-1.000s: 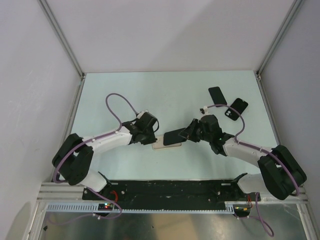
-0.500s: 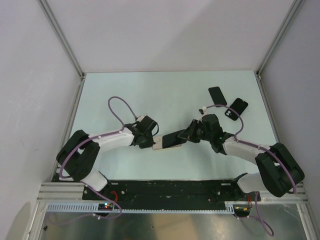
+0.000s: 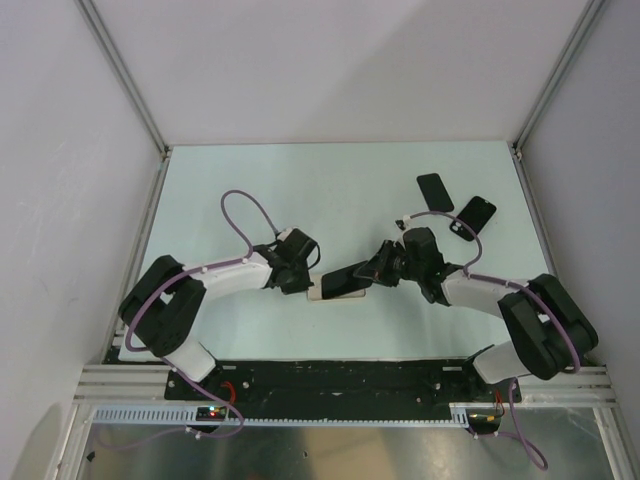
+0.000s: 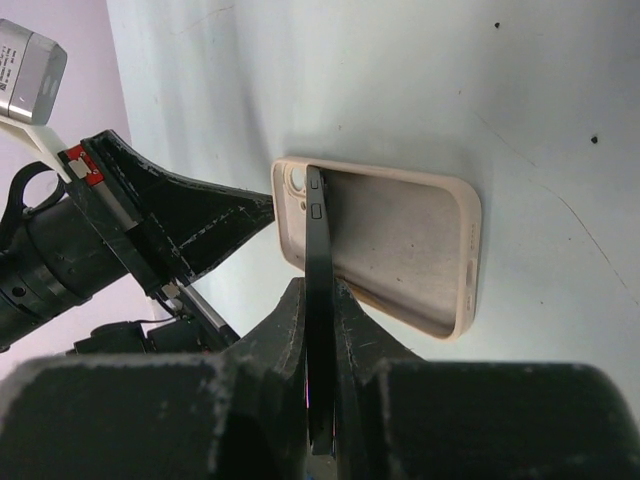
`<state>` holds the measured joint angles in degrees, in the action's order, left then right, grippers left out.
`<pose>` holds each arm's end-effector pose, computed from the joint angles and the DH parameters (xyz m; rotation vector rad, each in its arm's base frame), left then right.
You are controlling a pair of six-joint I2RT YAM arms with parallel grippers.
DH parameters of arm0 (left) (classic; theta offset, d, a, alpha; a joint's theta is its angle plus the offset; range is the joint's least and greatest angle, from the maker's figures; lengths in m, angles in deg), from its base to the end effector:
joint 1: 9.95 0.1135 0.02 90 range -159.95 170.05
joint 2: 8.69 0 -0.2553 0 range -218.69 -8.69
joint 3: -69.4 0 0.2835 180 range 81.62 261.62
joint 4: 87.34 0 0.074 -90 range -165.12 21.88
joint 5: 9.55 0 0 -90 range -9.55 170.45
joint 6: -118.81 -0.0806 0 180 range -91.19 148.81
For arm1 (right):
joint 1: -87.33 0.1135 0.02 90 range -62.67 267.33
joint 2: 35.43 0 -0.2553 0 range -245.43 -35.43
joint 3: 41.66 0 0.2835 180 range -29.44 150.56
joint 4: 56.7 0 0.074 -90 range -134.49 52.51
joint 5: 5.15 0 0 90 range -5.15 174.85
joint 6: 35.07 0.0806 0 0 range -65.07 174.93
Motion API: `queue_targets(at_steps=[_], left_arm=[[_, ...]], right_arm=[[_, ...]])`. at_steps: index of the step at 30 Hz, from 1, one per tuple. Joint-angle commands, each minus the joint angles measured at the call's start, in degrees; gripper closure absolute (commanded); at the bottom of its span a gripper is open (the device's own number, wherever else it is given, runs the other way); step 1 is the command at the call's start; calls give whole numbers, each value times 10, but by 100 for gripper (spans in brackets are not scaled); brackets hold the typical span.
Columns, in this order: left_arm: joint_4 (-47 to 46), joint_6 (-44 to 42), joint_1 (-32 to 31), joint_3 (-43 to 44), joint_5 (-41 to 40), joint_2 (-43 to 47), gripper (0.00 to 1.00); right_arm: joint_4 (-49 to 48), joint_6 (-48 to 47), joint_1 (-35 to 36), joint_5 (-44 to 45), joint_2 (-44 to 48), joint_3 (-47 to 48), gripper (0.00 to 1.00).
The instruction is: Put the phone into the phone case
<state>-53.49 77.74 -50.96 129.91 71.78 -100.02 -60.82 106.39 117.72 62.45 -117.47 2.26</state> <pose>0.2609 -0.2107 0.0846 -0.2332 2.7000 -0.2850 0.2698 0.1938 0.1083 0.1885 2.3816 1.1830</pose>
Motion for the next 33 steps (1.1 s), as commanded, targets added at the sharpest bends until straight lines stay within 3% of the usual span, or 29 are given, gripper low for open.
queue_targets(at_steps=[1, 33], left_arm=[[-24, -8, 2, 13, 6, -15, 100], [-39, -9, -13, 20, 23, -13, 100]], right_arm=[[-10, 6, 4, -20, -26, 1, 100], [-57, 3, 76, 39, -122, 1, 100]])
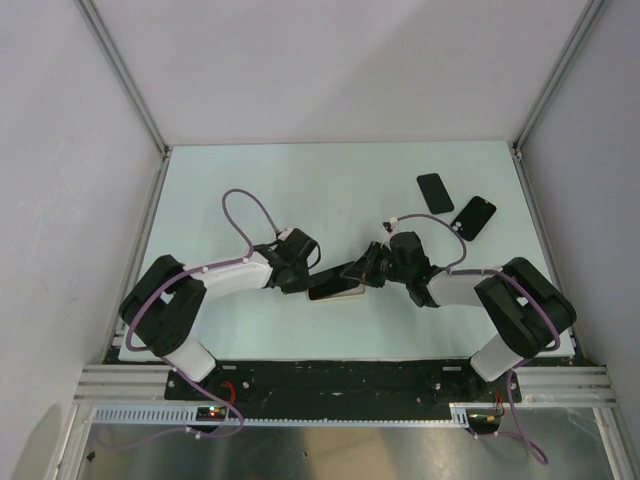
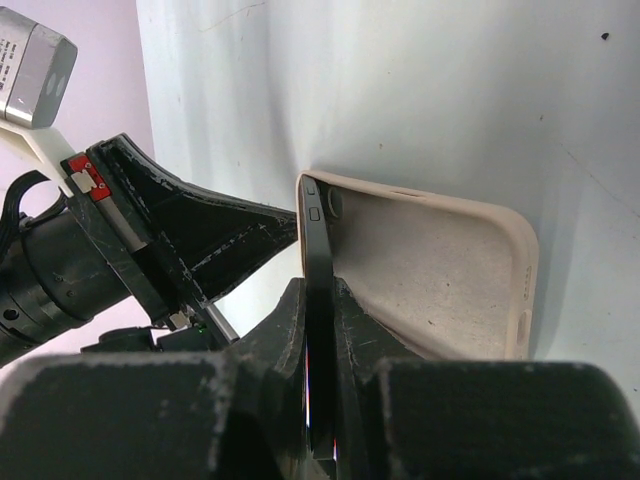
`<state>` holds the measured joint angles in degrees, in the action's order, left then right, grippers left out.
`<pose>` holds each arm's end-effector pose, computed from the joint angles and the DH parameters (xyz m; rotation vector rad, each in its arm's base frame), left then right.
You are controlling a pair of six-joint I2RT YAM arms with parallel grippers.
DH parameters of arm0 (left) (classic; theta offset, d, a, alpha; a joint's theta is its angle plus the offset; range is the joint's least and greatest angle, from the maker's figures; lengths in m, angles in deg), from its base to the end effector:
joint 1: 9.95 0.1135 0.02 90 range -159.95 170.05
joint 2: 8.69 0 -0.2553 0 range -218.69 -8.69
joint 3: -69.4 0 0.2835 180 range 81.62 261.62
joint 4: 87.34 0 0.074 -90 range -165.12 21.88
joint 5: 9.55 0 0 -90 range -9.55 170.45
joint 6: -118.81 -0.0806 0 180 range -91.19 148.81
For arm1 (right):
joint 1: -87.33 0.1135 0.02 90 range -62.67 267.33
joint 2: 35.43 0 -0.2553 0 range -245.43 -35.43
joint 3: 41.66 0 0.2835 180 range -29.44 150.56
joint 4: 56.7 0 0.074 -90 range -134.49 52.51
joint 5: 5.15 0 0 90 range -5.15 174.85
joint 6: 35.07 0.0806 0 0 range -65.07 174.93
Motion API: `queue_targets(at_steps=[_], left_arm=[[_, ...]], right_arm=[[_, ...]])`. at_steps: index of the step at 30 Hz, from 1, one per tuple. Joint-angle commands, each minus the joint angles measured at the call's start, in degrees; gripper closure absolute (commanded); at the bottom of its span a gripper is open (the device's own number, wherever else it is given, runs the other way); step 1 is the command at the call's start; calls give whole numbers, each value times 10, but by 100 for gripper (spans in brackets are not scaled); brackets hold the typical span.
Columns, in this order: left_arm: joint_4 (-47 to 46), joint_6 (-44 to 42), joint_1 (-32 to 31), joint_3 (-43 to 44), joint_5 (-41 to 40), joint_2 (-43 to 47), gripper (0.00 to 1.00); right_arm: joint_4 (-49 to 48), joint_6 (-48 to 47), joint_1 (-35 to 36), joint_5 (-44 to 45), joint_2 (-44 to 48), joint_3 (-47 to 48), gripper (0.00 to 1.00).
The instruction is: Put the phone into the phone case
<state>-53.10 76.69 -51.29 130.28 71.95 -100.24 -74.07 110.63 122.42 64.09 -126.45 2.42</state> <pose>0.2601 -0.2129 0.0849 -0.1996 2.7068 -0.2805 0.2683 0.2234 0.0879 0.1723 2.3371 1.2659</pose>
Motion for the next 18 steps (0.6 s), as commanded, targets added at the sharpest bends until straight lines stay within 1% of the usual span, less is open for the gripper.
queue_targets(at_steps=[1, 3, 6, 8, 12, 18], left_arm=[[-43, 1, -10, 17, 22, -10, 100], [-43, -1, -10, 17, 24, -11, 100], [-43, -3, -11, 19, 26, -11, 100], [-43, -4, -10, 21, 26, -11, 100], [-43, -6, -10, 23, 28, -13, 100], [-43, -8, -10, 25, 28, -13, 100]], right_arm=[[81, -47, 25, 24, -28, 0, 99], [99, -59, 17, 24, -21, 3, 92], [122, -75, 7, 22, -8, 11, 78], [142, -83, 3, 22, 2, 20, 71], [179, -99, -2, 32, 27, 34, 63], [245, -125, -8, 64, 67, 54, 55]])
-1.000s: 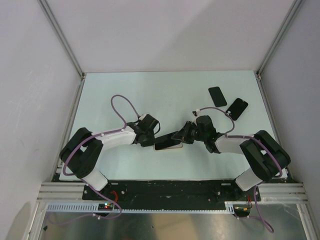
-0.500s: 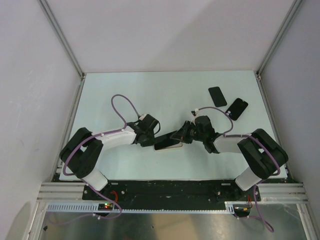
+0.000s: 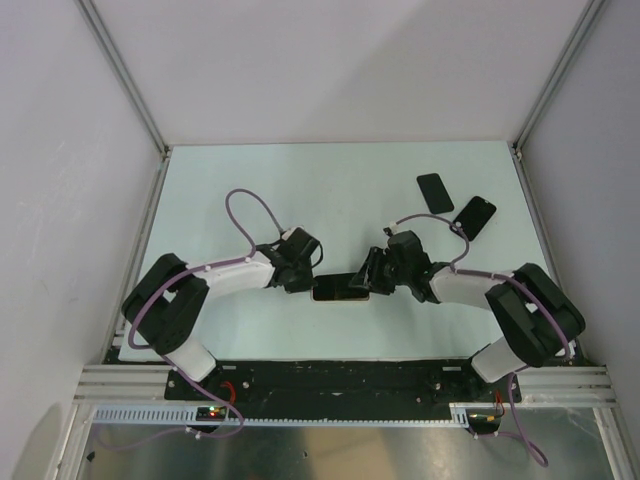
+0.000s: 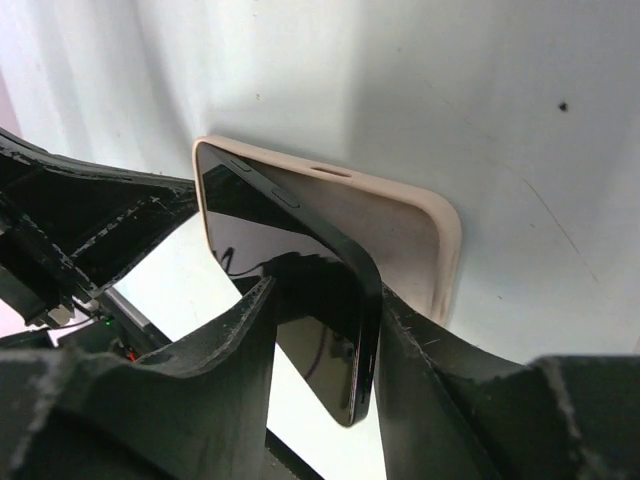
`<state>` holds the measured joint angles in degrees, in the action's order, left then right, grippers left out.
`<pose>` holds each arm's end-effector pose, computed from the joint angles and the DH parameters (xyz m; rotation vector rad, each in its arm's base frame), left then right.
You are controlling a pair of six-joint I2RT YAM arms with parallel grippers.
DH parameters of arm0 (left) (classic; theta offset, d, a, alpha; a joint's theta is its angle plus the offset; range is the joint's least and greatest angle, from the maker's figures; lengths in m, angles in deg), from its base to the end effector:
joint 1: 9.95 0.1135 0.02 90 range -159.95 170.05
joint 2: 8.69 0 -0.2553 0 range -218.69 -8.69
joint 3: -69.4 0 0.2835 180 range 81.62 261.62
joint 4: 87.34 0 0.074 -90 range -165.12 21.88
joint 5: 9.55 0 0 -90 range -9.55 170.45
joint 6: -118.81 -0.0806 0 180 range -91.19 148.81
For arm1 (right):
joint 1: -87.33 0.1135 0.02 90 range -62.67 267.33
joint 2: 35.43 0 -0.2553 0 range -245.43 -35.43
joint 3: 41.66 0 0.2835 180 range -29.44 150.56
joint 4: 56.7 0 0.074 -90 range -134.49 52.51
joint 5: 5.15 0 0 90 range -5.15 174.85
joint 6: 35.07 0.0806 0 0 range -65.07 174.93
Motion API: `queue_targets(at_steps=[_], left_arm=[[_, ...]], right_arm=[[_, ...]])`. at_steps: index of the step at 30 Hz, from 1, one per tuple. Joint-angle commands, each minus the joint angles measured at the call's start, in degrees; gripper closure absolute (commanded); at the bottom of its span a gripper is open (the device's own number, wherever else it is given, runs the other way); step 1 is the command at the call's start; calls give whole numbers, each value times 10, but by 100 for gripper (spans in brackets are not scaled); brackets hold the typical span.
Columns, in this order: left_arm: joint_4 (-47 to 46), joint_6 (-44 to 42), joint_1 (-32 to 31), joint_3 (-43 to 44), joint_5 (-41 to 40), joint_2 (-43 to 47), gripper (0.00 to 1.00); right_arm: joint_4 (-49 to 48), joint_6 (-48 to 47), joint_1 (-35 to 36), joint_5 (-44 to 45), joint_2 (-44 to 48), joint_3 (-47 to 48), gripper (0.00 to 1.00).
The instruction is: Put the phone into the phone case
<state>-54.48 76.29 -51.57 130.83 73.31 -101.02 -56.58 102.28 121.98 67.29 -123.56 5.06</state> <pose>0.2621 -0.2195 0.0849 -0.1780 2.7057 -0.3228 0.2636 0.2117 0.0811 0.1037 2.5031 1.0294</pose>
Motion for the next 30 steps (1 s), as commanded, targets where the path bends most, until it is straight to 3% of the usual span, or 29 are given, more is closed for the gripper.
queue_targets(at_steps=[1, 17, 26, 30], left_arm=[[-29, -4, -7, 19, 15, -5, 100], [-29, -5, -8, 18, 19, 2, 100], [-29, -5, -8, 18, 20, 3, 100], [-29, -6, -8, 19, 22, 1, 100]], right_arm=[[84, -48, -3, 42, 43, 33, 54], [221, -88, 15, 140, 72, 81, 49], [229, -87, 47, 167, 52, 92, 69], [236, -88, 60, 174, 39, 100, 72]])
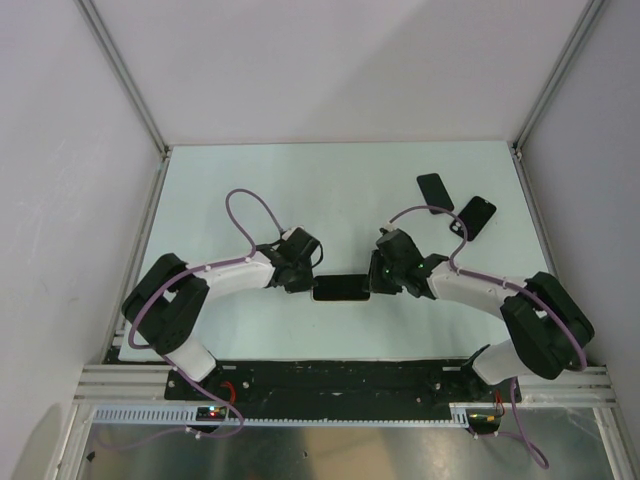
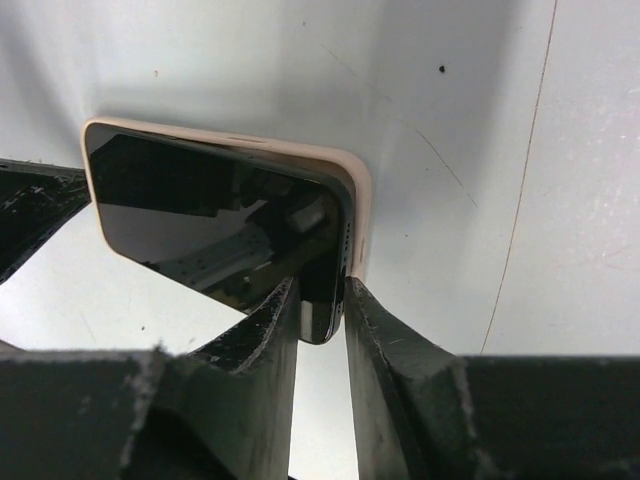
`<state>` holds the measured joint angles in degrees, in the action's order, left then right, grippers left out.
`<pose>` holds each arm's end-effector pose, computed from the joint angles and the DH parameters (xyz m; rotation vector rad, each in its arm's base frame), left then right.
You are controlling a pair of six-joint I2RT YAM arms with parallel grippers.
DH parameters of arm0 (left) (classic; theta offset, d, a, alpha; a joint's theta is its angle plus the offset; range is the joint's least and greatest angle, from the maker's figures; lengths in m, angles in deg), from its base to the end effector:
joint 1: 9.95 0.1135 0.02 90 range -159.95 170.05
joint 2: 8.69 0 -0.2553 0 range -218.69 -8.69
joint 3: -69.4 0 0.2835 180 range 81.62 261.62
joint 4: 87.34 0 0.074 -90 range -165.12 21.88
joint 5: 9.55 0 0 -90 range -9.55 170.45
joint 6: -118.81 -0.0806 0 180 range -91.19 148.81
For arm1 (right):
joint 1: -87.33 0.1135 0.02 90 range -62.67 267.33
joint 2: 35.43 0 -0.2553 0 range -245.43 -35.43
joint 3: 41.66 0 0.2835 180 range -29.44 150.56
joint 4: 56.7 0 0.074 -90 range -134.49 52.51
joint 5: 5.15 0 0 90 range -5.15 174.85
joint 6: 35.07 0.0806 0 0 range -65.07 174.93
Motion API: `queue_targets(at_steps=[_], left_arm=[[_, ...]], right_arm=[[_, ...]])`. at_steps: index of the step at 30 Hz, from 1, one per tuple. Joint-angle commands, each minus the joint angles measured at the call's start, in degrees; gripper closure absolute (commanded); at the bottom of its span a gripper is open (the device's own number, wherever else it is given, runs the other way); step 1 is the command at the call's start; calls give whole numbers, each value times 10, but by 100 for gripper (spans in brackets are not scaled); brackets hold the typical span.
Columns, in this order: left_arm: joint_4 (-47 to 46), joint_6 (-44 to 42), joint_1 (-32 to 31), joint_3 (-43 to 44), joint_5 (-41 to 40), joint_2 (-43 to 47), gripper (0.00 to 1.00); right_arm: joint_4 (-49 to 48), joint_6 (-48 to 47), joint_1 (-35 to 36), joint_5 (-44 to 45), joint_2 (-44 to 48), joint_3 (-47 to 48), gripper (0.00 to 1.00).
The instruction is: Put the phone into the phone case
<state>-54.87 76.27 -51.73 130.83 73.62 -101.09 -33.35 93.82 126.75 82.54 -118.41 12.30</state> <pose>0.2619 -0.2211 0.0849 -0.1724 2.7048 -0.3342 0.2537 0.2127 0.1070 -0.0298 2.5927 0.5983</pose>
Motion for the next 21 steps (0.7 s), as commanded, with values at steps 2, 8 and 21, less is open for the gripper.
queue_targets(at_steps=[2, 8, 21], left_arm=[[-25, -5, -6, 20, 19, 0, 100], [-25, -6, -6, 23, 23, -5, 100], [-26, -7, -9, 30, 28, -15, 100]], right_arm=[[7, -5, 16, 23, -19, 32, 74], [11, -8, 31, 31, -40, 42, 82], [36, -14, 76, 73, -97, 72, 97]])
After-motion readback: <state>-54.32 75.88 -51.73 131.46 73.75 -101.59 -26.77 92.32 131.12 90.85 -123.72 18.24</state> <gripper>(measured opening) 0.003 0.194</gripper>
